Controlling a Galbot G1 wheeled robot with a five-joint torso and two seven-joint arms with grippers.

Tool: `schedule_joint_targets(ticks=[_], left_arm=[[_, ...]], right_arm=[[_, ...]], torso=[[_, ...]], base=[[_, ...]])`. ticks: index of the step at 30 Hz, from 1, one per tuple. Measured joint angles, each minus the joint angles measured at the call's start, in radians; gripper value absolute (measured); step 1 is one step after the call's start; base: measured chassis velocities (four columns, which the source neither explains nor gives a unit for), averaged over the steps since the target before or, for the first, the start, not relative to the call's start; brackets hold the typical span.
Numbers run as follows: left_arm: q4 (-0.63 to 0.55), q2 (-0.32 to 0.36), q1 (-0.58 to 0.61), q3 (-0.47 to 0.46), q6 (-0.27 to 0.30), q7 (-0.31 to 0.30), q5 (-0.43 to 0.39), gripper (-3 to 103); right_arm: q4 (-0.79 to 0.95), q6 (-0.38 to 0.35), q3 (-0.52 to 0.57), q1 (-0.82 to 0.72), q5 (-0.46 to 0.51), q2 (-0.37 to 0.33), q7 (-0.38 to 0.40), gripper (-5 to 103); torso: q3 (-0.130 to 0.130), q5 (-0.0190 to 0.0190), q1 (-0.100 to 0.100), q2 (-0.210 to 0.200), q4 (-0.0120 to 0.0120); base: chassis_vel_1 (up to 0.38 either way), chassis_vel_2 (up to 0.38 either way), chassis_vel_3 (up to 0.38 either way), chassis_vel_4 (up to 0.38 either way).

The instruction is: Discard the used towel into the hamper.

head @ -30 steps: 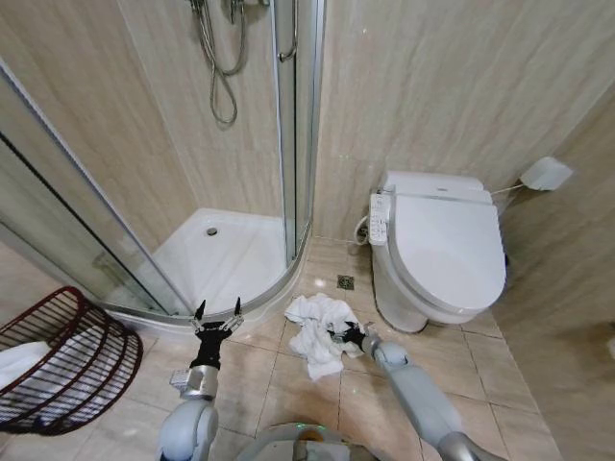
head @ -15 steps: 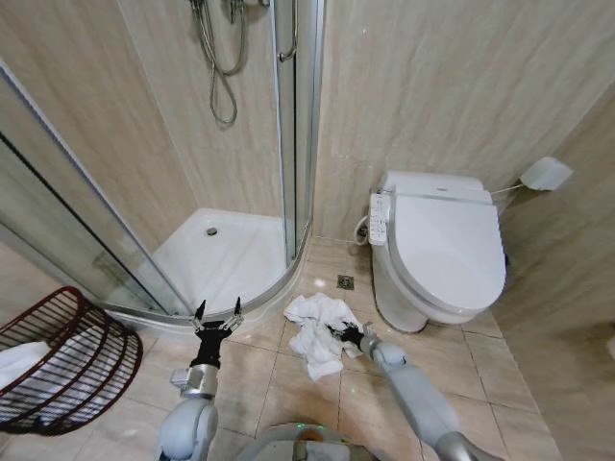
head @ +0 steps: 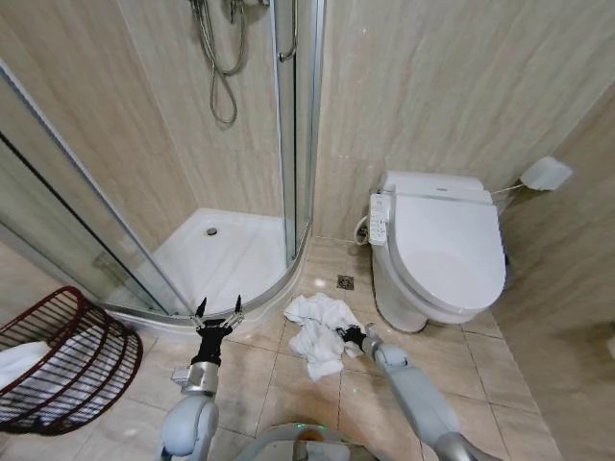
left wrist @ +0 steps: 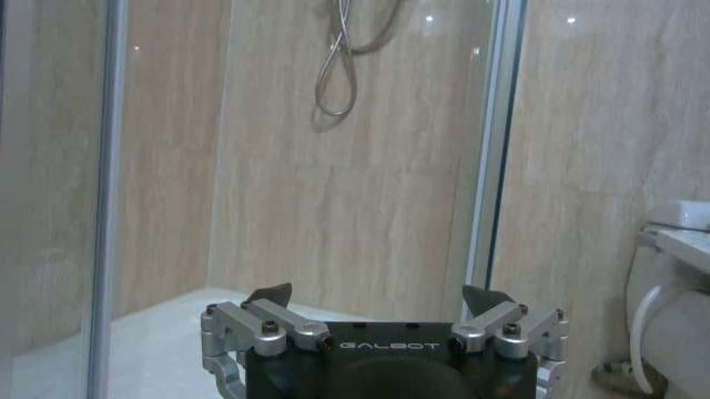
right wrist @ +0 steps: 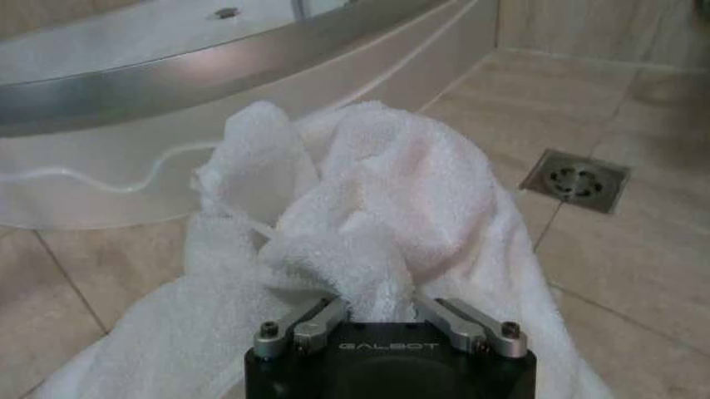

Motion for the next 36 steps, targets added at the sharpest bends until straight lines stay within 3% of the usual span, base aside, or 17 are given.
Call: schedule_joint_targets(ticks=[7,10,22,36], left_arm=[[0.008,-0.008,-0.008,0.009,-0.004,0.003,-0.003,100],[0.007,-0.004,-0.008,0.011,-0.008,0.009,-0.015,100],[-0.009,0.002,0.002,0.020,-0.033,0.014,-0.024,100],[-0.034,0.020,0.028,0.017,-0.062,0.014,-0.046,100]], right_arm=[[0.090,0.020,0.018,-0.040,-0.018,-0.012,0.059,9],[0.195,0.049,0.041,-0.091,-0.083,-0.020,0.110,9],[0.486,0.079,0.093,-0.210,-0.172,-0.051,0.250,9],[0.867,-0.037,0.136,-0.314,-0.122,-0.081,0.383,9]], torso=[[0.000,0.0000,0.000,0.000,0.0001],[0.000,-0.0001,0.000,0.000,0.0000],[0.000,-0.0001,0.000,0.000,0.0000],[0.000,-0.0001,0.000,0.000,0.0000]], base=[[0.000,0.000,0.000,0.000],[0.000,0.000,0.000,0.000],[0.000,0.000,0.000,0.000],[0.000,0.000,0.000,0.000]])
